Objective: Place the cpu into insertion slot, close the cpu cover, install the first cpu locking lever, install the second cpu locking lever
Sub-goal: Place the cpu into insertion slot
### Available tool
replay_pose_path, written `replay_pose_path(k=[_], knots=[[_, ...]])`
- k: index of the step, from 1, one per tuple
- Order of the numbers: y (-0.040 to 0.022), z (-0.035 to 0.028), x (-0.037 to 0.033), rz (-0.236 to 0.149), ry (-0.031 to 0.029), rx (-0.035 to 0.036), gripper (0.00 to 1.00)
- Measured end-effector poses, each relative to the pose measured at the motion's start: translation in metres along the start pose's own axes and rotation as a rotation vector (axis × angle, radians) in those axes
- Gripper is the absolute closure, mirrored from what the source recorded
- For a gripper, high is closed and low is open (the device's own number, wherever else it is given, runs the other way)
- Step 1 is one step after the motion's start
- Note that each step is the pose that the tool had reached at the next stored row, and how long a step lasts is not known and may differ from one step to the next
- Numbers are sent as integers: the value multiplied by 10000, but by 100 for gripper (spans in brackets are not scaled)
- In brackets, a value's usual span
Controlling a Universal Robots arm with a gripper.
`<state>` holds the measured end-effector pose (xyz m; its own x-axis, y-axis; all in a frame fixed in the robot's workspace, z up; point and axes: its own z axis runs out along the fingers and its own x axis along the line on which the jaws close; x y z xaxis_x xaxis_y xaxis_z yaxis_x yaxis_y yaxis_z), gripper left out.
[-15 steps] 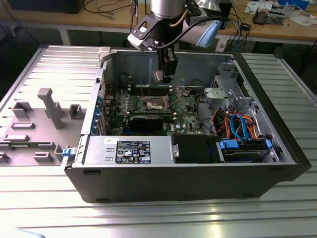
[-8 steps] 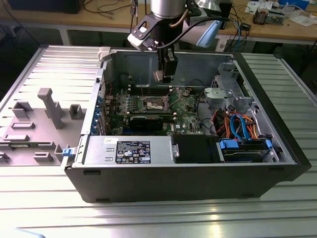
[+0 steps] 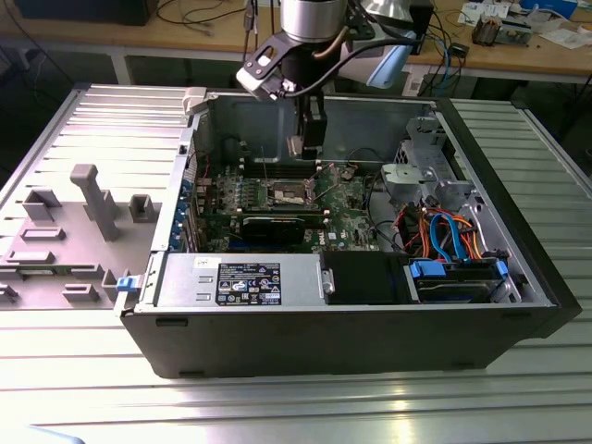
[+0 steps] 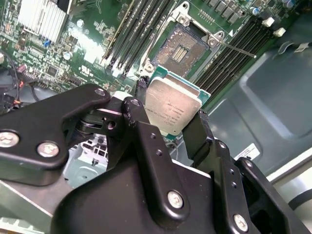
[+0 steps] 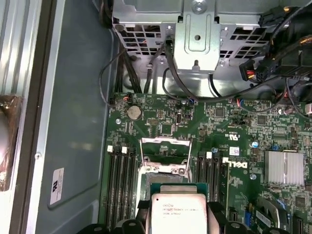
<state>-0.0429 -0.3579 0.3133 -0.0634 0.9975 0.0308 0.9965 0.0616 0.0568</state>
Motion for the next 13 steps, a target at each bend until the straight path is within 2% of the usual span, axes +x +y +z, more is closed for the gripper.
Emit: replay_pose_path(k=[4, 13], knots=[[-11, 80, -2, 104, -7, -3, 45], [-11, 92, -3, 112, -8, -3, 45]])
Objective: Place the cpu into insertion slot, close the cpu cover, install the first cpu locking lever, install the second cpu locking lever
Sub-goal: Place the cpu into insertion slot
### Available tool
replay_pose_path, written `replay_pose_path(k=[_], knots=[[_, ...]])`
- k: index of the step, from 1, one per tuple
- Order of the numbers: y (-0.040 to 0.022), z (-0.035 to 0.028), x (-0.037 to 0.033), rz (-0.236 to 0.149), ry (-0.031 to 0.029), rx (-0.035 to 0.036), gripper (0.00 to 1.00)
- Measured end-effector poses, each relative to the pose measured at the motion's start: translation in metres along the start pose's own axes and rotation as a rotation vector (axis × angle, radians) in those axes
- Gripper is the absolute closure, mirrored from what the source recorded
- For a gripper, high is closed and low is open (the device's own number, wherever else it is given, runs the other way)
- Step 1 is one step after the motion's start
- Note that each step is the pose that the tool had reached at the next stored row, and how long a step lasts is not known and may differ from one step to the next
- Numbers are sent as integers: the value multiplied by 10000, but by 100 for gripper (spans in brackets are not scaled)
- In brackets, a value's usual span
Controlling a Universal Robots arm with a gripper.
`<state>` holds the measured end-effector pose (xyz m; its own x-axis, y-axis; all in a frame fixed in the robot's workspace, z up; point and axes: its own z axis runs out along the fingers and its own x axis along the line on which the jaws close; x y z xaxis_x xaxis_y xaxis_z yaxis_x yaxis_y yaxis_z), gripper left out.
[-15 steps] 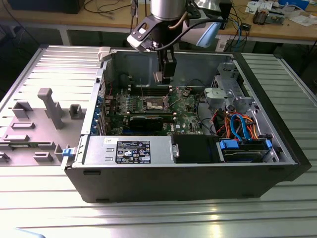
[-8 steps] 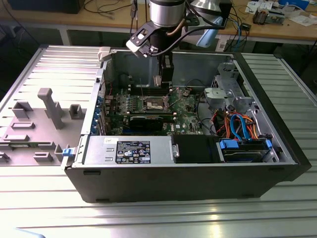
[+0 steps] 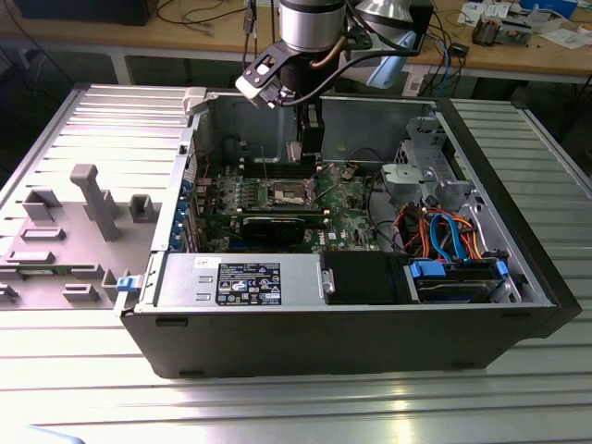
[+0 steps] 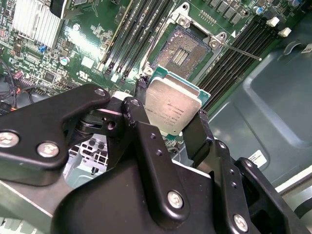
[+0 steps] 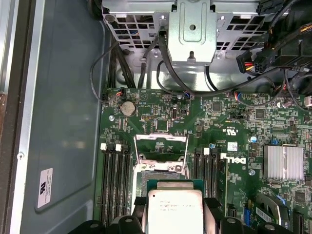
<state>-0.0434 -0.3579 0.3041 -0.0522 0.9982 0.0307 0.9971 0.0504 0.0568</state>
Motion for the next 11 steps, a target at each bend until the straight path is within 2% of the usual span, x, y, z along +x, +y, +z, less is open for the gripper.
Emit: replay_pose_path(k=[8, 11], knots=[[-14, 16, 3, 2, 1, -1, 45], [-42, 75, 16, 1, 1, -1, 45]])
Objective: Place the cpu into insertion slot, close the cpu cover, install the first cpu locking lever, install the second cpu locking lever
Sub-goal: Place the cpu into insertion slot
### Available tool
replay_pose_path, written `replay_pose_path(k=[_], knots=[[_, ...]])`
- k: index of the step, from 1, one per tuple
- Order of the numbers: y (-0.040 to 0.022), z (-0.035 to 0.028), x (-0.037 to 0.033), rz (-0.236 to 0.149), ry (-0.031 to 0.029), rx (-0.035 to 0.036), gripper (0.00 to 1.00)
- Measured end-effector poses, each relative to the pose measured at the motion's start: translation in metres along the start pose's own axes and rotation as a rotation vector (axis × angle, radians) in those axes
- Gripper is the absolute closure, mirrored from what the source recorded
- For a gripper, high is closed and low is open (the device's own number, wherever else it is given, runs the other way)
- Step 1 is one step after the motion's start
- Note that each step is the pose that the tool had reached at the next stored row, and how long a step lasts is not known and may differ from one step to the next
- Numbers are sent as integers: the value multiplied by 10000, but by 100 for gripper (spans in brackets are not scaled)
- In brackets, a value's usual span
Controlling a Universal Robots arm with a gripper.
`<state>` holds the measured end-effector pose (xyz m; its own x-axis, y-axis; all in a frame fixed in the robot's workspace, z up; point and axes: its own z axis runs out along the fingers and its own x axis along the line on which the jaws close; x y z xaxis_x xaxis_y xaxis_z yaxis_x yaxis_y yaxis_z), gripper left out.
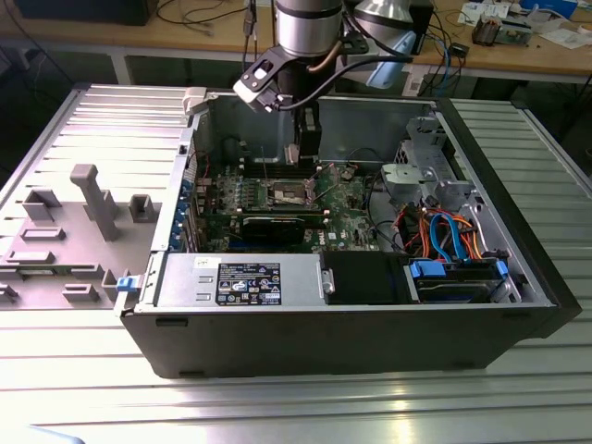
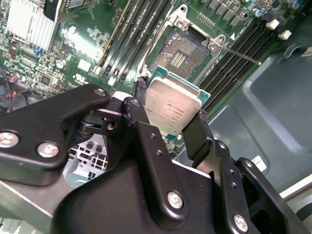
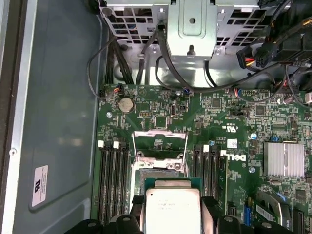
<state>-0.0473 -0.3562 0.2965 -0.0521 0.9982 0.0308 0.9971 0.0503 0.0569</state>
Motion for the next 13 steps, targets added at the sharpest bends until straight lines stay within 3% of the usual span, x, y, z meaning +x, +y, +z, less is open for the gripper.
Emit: replay_pose_path(k=[5, 7, 9, 13], knots=[[-74, 86, 25, 0, -18, 2, 45], [-85, 101, 32, -5, -83, 4, 45], [-96, 116, 42, -11, -214, 12, 45], [-101, 200, 54, 68, -221, 10, 45]])
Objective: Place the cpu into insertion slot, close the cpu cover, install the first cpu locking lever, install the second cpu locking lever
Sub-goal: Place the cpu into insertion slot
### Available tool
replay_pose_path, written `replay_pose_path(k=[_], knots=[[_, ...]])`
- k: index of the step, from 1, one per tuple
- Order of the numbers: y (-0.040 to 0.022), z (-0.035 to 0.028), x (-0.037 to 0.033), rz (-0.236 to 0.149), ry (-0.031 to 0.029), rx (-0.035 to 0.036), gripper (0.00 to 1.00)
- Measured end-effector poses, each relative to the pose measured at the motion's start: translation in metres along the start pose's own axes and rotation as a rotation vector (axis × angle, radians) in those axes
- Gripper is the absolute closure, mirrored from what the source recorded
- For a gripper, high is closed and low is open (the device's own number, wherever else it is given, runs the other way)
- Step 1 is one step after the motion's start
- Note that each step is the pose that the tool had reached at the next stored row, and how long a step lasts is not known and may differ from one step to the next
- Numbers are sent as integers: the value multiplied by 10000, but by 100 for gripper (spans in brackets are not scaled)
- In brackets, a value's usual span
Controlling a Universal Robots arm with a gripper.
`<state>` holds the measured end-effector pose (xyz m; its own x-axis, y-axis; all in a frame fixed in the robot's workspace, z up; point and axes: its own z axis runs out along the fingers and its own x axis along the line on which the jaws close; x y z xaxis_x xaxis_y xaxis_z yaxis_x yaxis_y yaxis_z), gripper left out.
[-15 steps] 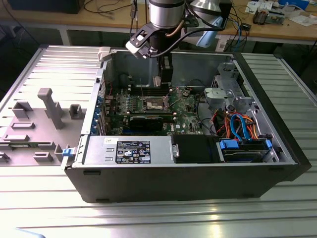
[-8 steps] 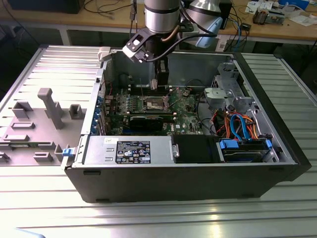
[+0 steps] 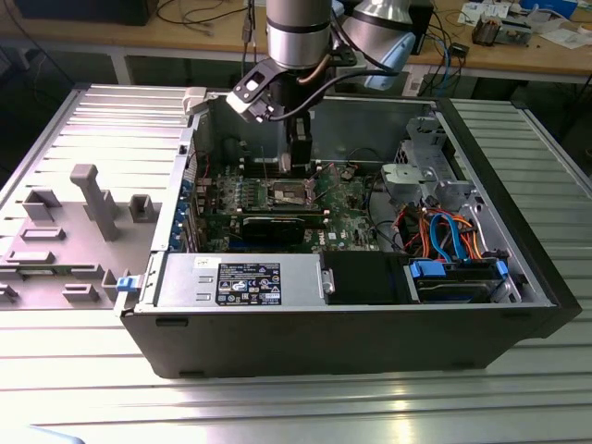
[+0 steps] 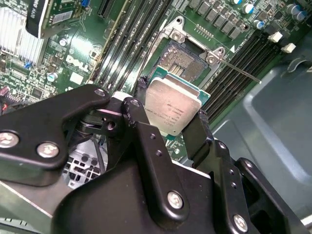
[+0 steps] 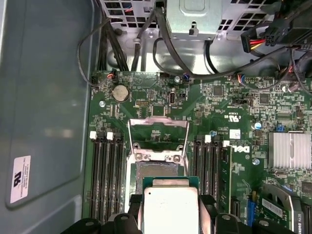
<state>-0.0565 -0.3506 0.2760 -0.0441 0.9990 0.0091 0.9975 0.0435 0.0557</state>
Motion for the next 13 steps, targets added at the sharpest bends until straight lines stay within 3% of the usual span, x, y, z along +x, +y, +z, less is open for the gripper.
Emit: replay_pose_path(k=[4, 13], knots=[[-3, 60, 11, 244, -15, -2, 45], [-10, 220, 100, 256, -16, -2, 45]])
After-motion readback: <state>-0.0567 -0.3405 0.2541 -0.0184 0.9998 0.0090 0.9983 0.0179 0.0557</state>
